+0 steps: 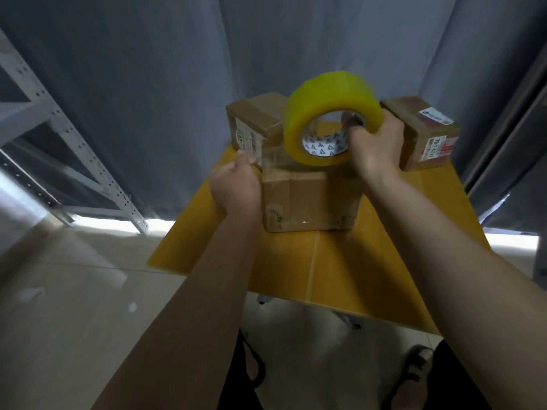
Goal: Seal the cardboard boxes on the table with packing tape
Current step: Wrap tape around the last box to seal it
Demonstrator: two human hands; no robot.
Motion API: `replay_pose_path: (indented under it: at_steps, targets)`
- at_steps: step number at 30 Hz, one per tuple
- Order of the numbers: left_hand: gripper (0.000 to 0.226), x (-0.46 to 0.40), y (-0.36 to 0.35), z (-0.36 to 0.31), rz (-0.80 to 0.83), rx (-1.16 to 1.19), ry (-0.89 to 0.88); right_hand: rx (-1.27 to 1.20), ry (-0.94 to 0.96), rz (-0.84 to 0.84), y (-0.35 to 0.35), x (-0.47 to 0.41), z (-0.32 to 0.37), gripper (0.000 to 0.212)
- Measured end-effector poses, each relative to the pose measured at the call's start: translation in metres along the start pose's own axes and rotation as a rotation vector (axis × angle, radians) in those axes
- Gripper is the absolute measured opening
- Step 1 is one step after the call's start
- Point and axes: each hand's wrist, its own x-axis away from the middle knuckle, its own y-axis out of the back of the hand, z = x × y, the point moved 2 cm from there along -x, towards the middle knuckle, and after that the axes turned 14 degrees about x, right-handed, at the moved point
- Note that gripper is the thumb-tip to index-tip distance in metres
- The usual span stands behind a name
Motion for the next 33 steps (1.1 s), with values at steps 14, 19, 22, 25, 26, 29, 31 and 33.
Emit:
replay_pose_path:
  at_steps: [14,19,22,25,26,29,31,33]
  targets:
    - [0.028,-0.016,-0.004,0.018,0.041,-0.096,0.035,0.184,0.001,0.032,-0.012,-0.012,-0.009,0.023]
    - [0.026,-0.015,-0.005,0.030,0.040,-0.156,0.065,0.158,0.027,0.055,-0.014,-0.009,-0.016,0.015]
    - [0.036,-0.017,-0.008,0.038,0.024,-0.180,0.052,0.145,0.011,0.054,-0.014,-0.010,-0.019,0.013]
    - [0.042,-0.021,-0.008,0.047,0.031,-0.168,0.017,0.147,0.018,0.068,-0.015,-0.012,-0.022,0.013]
    - [0.044,-0.021,-0.008,0.050,0.042,-0.173,0.011,0.148,0.024,0.073,-0.016,-0.012,-0.023,0.013]
    - [0.048,-0.018,-0.010,0.055,0.041,-0.113,0.090,0.144,0.043,0.085,-0.015,-0.013,-0.026,0.013]
    - [0.043,-0.017,-0.011,0.056,0.034,-0.071,0.214,0.142,0.061,0.089,-0.015,-0.012,-0.028,0.012]
    - [0.033,-0.014,-0.014,0.067,0.087,0.101,0.419,0.138,0.069,0.082,-0.015,-0.012,-0.030,0.011]
